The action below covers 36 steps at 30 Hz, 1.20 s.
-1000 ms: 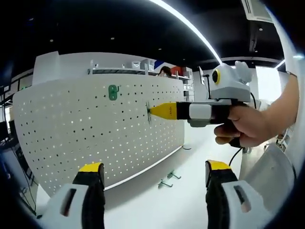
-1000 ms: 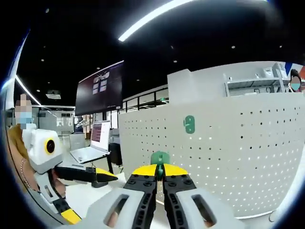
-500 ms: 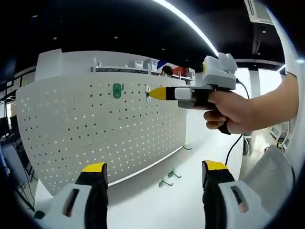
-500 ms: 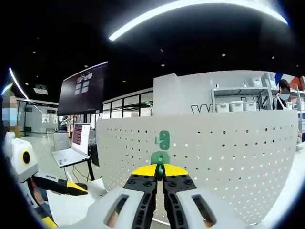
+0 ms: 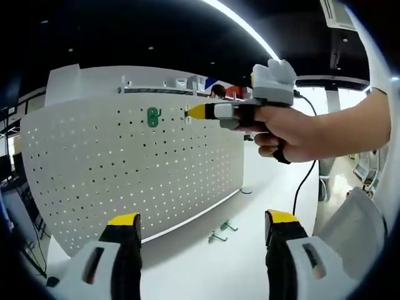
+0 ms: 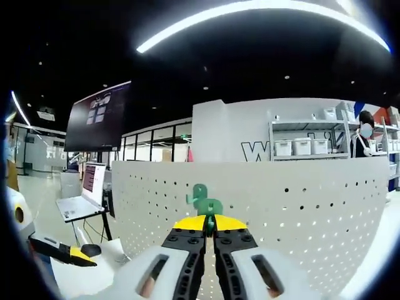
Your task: Insert the hook assembly into the mounting plate slot until the hook locks in place.
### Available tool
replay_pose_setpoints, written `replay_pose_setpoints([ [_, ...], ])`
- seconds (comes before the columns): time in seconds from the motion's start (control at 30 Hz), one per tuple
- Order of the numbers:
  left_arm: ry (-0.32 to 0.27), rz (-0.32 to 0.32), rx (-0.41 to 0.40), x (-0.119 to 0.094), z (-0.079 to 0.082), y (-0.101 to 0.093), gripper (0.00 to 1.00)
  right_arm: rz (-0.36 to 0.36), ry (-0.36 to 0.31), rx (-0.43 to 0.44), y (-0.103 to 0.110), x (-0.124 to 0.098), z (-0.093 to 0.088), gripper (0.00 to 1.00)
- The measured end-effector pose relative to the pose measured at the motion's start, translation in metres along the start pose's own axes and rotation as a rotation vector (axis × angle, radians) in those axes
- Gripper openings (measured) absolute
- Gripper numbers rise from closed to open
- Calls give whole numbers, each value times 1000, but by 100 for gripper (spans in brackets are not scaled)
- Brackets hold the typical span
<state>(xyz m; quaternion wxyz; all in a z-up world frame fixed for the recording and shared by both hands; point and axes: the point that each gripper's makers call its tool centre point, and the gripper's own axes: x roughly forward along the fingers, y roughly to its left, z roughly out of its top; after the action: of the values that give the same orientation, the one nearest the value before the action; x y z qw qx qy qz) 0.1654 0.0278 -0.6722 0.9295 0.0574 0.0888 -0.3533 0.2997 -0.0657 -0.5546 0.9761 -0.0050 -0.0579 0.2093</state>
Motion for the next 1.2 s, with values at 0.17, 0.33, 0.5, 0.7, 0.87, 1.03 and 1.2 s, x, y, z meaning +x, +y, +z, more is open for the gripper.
replay_pose_setpoints([
  [0.17,1,1,-4,-1,-2,0,84,-30,3,-4,-8,4,-1,1],
  [0.33,-2,7,-8,-3,-2,1,84,-49,4,-19,-14,11,2,1],
  [0.5,-4,12,-15,-4,-3,2,84,-62,0,-34,-18,17,6,1],
  [0.7,-10,12,-13,-6,-4,2,84,-77,-1,-47,-26,26,8,1],
  [0.87,-7,12,-15,-7,-6,2,84,-75,0,-69,-27,31,9,1],
  [1.03,-4,12,-20,-9,-9,1,84,-78,4,-80,-29,36,6,1],
  [1.2,-2,13,-24,-10,-11,2,84,-77,-2,-93,-29,40,6,1],
])
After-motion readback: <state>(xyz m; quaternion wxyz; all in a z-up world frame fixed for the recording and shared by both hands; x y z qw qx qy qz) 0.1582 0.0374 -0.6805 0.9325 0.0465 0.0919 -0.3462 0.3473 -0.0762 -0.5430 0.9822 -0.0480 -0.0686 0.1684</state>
